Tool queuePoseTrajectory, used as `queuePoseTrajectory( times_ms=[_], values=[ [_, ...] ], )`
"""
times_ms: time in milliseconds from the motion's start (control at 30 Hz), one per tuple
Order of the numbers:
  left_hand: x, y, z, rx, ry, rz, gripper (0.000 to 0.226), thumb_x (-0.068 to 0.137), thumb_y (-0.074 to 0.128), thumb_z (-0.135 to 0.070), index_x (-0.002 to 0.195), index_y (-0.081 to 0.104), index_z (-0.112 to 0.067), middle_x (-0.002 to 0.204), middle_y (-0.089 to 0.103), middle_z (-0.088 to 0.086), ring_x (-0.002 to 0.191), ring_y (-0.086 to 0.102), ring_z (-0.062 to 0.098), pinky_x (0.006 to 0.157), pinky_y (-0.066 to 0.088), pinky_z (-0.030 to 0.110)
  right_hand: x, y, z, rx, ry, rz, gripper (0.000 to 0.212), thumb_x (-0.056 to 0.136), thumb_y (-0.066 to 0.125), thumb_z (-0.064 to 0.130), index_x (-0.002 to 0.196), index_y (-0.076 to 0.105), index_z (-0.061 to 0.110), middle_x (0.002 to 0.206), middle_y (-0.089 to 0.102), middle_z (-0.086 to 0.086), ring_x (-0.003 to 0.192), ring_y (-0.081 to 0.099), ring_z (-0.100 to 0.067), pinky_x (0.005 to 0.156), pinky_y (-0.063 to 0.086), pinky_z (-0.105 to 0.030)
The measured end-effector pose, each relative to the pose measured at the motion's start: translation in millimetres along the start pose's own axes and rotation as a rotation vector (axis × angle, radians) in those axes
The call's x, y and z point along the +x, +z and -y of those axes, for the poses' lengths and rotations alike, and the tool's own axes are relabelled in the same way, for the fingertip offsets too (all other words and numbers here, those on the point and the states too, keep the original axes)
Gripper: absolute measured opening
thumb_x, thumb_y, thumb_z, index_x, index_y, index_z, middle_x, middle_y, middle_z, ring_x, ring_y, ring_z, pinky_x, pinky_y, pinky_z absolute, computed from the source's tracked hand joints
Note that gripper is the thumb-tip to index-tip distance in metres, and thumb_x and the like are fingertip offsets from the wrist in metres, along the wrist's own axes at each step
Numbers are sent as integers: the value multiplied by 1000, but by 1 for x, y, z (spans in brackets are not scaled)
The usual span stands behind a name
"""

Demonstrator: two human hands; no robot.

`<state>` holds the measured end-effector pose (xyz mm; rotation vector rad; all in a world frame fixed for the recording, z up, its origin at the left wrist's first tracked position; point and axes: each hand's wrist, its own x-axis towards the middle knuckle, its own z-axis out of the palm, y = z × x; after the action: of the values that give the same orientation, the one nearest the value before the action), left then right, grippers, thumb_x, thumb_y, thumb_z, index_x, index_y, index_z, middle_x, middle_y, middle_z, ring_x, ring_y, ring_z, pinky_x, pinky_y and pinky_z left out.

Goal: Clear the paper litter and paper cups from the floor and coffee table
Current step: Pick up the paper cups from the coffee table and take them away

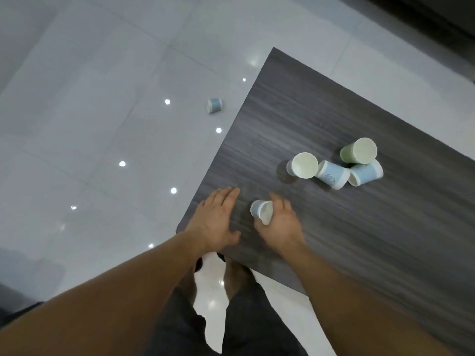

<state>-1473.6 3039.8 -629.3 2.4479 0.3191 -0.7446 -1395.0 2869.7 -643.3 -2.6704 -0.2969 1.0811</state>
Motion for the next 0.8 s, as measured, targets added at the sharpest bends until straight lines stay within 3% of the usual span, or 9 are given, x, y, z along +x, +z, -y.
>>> queuePoseTrajectory(
  times_ms=[100,200,267,367,433,467,600,667,800],
  values=[
    [19,-14,-6,-115,89,-29,101,70,74,-50,149,16,-25,153,26,-3,141,25,16,116,27,36,10,-26,30,317,-45,-96,85,79,70,45,150,29,21,147,41,-3,129,46,-22,102,38,-34],
    [39,-36,-9,-308,104,-118,85,68,78,-41,140,37,-22,137,48,-2,124,46,17,103,42,35,12,-52,49,414,-166,7,89,76,69,55,150,29,28,145,49,4,129,48,-14,106,40,-31],
    [46,-48,-10,-313,133,-187,72,68,76,-37,132,46,-25,126,55,-6,114,52,15,94,46,31,15,-65,48,453,-228,37,81,78,67,56,147,36,26,135,57,7,121,55,-13,103,45,-36],
    [51,-54,-14,-319,124,-214,70,67,75,-36,130,45,-28,122,56,-6,109,53,16,87,48,31,30,-79,34,313,-242,-133,71,85,51,63,144,42,25,133,57,4,121,53,-17,102,45,-41],
    [51,-50,-15,-325,80,-213,76,66,76,-37,132,39,-31,125,54,-4,109,54,18,87,49,32,50,-88,17,133,-171,-367,69,89,54,57,147,36,24,139,48,-4,127,42,-25,101,42,-43],
    [51,-48,-14,-319,60,-197,80,66,76,-38,135,35,-32,127,53,-3,109,55,19,87,48,31,61,-91,8,46,-123,-398,73,87,59,51,149,31,25,144,40,-8,130,36,-28,100,41,-45],
    [52,-45,-8,-279,-11,-153,93,70,73,-36,144,17,-41,127,47,2,104,56,24,86,47,34,90,-88,-19,-281,-14,-97,90,83,68,44,153,13,33,158,12,-6,141,17,-33,101,43,-50],
    [55,-51,-8,-240,-6,-175,93,72,72,-35,146,15,-42,123,45,3,97,56,26,83,47,33,92,-79,-21,-267,4,-50,83,85,69,35,151,20,31,154,19,-8,138,24,-34,101,41,-46],
    [58,-75,-11,-182,30,-228,83,69,75,-32,139,31,-32,129,40,1,94,57,24,75,40,25,71,-73,-10,-206,21,-70,70,82,66,26,145,34,25,137,37,-11,120,42,-34,92,44,-40]
  ],
)
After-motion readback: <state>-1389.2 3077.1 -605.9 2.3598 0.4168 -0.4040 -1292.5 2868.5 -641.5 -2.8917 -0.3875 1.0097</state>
